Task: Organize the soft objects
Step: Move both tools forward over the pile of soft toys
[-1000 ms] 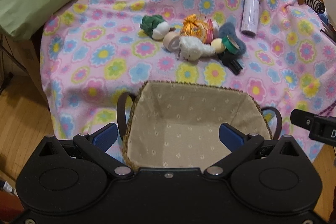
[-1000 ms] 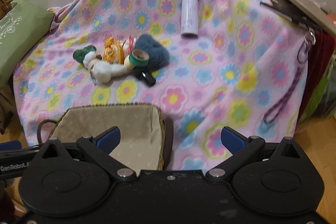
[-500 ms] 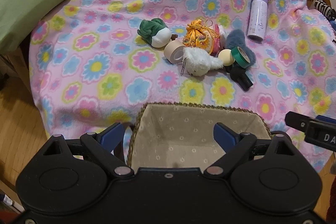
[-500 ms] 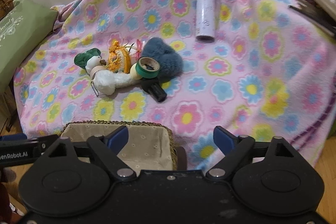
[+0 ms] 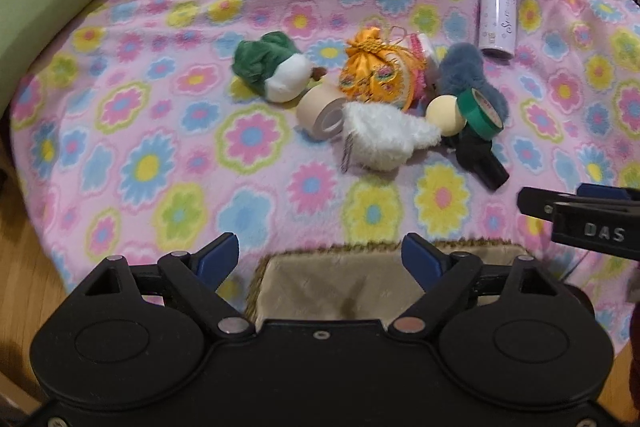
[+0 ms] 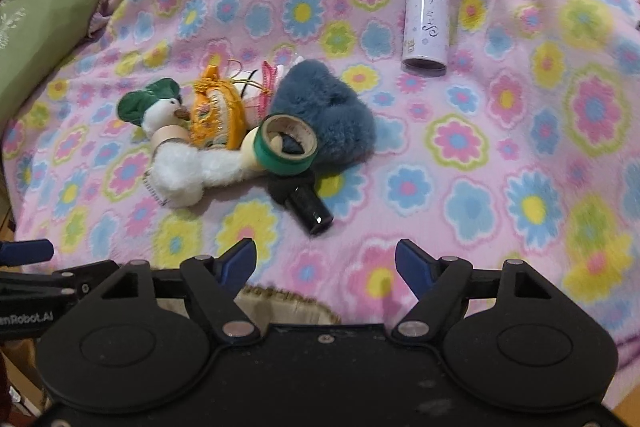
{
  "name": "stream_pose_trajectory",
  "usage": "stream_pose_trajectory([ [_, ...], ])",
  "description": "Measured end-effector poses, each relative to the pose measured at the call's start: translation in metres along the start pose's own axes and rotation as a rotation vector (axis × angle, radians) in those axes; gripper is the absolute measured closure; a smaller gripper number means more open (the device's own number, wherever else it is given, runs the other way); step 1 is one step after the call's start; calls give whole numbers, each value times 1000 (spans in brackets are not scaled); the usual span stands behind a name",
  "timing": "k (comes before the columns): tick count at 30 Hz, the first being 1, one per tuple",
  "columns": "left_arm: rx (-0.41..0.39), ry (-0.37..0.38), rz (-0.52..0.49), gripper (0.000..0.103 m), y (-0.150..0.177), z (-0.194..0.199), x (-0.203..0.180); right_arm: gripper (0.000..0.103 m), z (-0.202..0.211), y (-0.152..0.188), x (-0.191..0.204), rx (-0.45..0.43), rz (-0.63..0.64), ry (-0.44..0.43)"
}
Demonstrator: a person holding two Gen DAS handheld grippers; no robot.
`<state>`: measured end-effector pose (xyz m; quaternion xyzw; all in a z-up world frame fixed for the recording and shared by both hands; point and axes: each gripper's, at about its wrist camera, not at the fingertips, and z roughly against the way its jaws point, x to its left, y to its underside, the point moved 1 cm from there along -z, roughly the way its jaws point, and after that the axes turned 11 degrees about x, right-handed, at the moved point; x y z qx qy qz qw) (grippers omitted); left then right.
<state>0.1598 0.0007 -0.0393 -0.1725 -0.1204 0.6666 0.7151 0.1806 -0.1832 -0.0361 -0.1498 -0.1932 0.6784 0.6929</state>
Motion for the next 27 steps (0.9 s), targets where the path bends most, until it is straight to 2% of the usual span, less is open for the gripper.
stream_pose_trajectory([
  [7, 10, 7, -76, 18, -32, -26, -14, 30, -30, -25, -3, 41, 44, 27],
  [14, 22, 18, -97, 17, -59, -49, -21, 31, -58, -39, 1, 89, 110, 46],
  [19, 28, 14, -49, 15, -72, -64, -12, 34, -77, -46, -5, 112, 104, 56],
  [27, 32, -13, -2, 12, -86, -80, 4, 34, -91, -66, -25, 91, 47, 96],
])
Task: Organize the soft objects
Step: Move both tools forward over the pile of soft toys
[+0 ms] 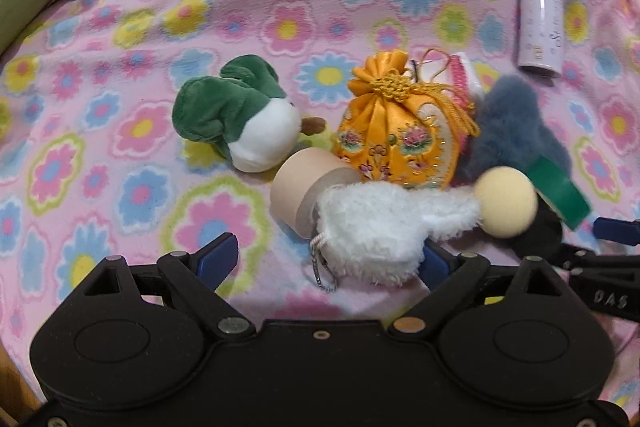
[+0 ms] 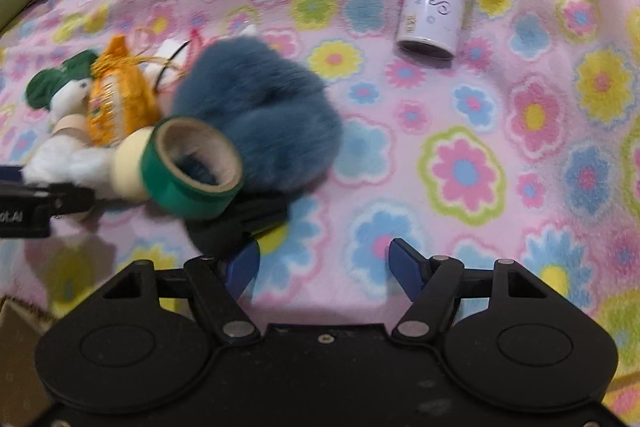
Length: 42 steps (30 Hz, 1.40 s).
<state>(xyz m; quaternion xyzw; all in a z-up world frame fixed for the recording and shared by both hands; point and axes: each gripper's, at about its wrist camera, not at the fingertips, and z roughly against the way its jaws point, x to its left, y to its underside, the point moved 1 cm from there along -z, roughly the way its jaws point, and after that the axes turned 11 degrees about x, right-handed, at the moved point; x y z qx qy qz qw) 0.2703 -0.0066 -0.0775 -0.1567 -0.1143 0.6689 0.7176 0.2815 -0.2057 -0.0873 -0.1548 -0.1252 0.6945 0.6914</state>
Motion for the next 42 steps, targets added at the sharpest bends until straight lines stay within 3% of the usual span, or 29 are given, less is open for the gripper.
stream_pose_trajectory([
  [5, 55, -2, 15, 15, 2, -11, -2, 32, -1, -1, 0, 7, -23, 8],
  [8, 33, -32, 10, 16, 9, -4, -11, 30, 5, 5, 6, 15, -21, 10],
  [12, 34, 23, -9, 16, 15, 0, -29, 30, 7, 8, 18, 11, -37, 23],
  [14, 14, -1, -19, 18, 17, 0, -38, 32, 7, 8, 20, 10, -49, 27],
  [20, -8, 37, 33, 18, 1, -9, -36, 31, 2, -1, 14, -7, -88, 13],
  [26, 10, 42, 18, 18, -2, -15, -37, 30, -3, -7, 2, 1, -131, 15],
  [35, 29, 66, -26, 17, 17, -2, -21, 27, 28, 20, 4, -40, -70, -44],
  [42, 29, 60, -24, 16, 25, 1, -16, 28, 24, 12, 27, -74, -12, -89],
])
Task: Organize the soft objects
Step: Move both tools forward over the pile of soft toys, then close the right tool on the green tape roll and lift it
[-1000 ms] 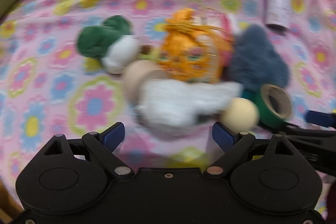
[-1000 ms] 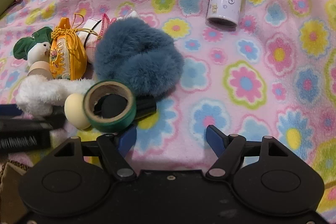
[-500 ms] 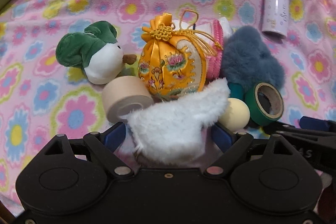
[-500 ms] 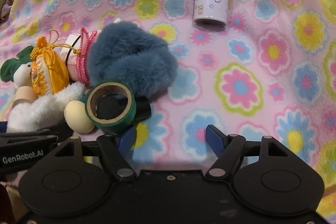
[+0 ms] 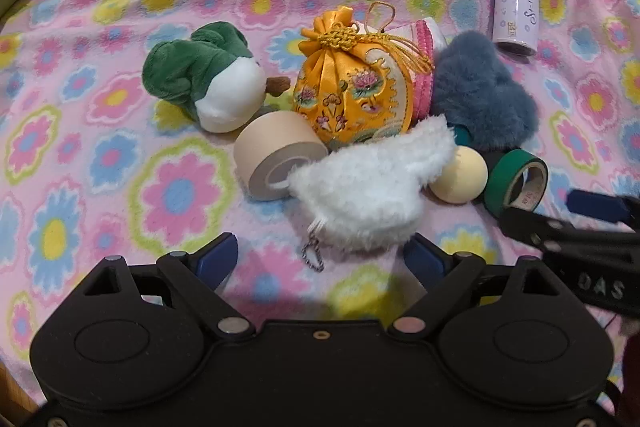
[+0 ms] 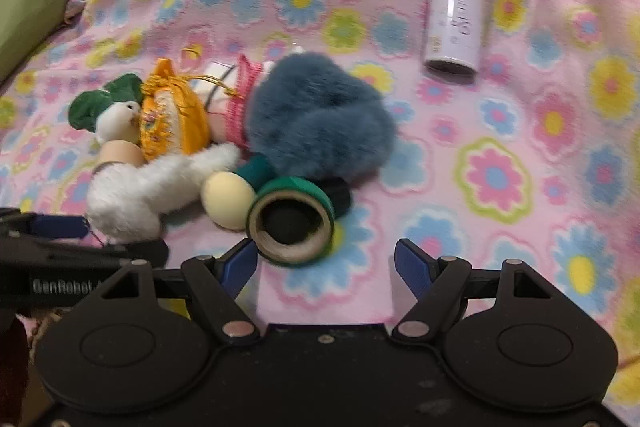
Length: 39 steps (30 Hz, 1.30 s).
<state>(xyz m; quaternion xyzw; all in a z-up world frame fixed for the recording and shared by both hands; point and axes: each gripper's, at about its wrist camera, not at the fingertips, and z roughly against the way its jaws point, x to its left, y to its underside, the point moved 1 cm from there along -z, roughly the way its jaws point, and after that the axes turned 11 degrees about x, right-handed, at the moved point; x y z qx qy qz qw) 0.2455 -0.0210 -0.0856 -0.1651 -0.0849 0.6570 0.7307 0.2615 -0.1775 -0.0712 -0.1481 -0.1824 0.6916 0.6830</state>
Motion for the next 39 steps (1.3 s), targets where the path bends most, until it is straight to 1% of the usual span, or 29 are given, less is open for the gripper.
stream_pose_trajectory([
  [4, -3, 1, 7, 15, 6, 3, 3, 32, -6, -6, 5, -22, 6, -20],
  [5, -4, 1, 9, 15, 7, 4, 3, 34, -7, -7, 5, -26, 5, -27],
  [7, -5, 2, 14, 15, 9, 7, 4, 52, -8, -8, 7, -27, 15, -49],
  [8, -5, 5, 18, 15, 9, 8, 5, 57, -7, -7, 8, -31, 20, -63],
  [9, -6, 9, 23, 15, 11, 9, 6, 65, -7, -6, 10, -37, 26, -75],
  [12, -3, 15, 39, 15, 11, 10, 7, 65, -3, -3, 12, -49, 33, -65],
  [14, -2, 16, 40, 15, 12, 11, 7, 65, -2, 0, 7, -46, 20, -81],
  [16, 1, 12, 38, 15, 12, 11, 6, 65, 0, 0, -4, -39, -25, -113],
  [18, 3, 9, 41, 15, 11, 11, 5, 64, -2, -1, -18, -29, -80, -124],
  [21, 3, 13, 51, 15, 11, 11, 6, 53, -3, -2, -44, -28, -174, -169],
  [22, 3, 15, 53, 15, 10, 12, 6, 51, -3, -2, -51, -33, -202, -173],
  [25, 0, 19, 50, 15, 11, 13, 4, 50, 0, -3, -60, -62, -232, -141],
  [31, 4, 7, 32, 15, 11, 12, -2, 50, 2, 0, -62, -114, -211, -79],
  [34, 5, 4, 32, 15, 12, 12, -3, 50, 2, 1, -62, -127, -206, -88],
  [36, 7, -3, 31, 15, 12, 12, -2, 50, 3, 1, -59, -130, -191, -79],
  [39, 11, -12, 31, 15, 12, 11, -2, 43, -1, 0, -57, -103, -190, -55],
])
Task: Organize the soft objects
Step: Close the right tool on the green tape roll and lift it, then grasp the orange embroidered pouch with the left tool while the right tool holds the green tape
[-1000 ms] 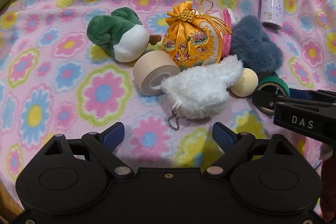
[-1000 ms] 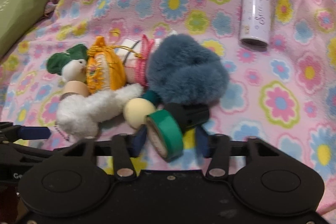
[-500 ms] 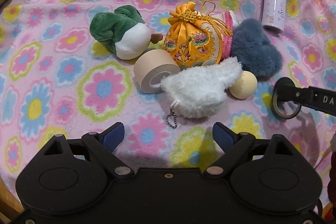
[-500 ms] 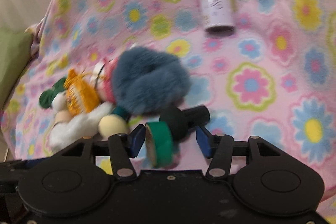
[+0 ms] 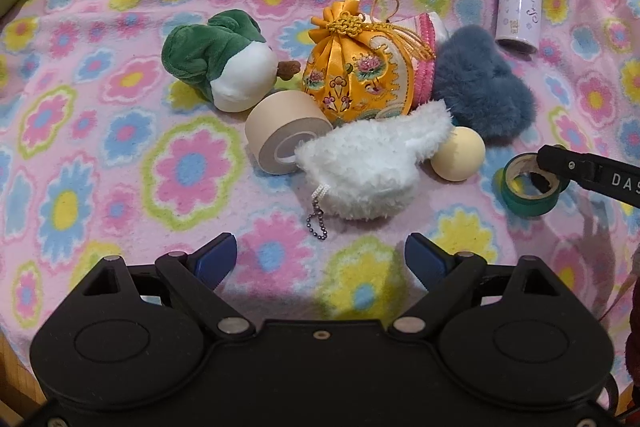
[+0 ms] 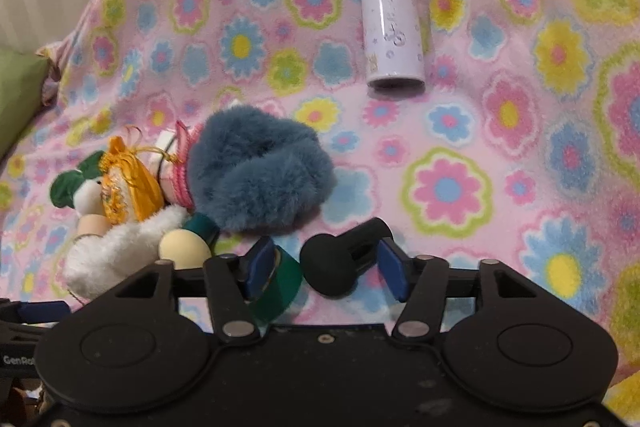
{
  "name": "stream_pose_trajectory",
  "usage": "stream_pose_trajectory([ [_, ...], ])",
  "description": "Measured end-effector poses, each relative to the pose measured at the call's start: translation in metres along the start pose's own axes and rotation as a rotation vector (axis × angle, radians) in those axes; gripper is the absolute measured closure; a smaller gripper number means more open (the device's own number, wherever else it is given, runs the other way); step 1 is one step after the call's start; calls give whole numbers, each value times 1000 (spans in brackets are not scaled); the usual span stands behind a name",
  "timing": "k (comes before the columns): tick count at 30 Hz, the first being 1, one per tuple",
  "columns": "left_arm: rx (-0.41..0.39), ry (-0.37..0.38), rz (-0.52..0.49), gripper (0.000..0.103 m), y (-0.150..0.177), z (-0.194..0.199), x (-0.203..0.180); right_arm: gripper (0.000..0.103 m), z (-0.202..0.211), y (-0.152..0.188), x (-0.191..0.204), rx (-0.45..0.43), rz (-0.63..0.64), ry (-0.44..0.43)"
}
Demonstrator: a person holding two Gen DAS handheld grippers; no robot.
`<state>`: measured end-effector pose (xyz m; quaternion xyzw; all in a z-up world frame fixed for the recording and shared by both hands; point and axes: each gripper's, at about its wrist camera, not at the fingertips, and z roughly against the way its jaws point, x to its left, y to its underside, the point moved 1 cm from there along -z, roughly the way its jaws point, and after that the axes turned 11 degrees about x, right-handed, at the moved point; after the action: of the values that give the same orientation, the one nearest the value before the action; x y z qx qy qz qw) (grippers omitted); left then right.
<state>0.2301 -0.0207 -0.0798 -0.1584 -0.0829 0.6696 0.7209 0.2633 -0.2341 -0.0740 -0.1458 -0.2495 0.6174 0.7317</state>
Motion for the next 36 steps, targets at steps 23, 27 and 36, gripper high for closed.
stream_pose_trajectory([
  [23, 4, 1, 1, 12, 3, -2, 3, 43, 15, 30, 50, 3, 218, 71],
  [27, 3, 4, 6, 12, 5, -1, 6, 48, 5, 28, 63, 4, 283, 105],
  [36, -4, 16, 37, 12, 1, 1, 13, 55, -12, 27, 71, -10, 346, 175],
])
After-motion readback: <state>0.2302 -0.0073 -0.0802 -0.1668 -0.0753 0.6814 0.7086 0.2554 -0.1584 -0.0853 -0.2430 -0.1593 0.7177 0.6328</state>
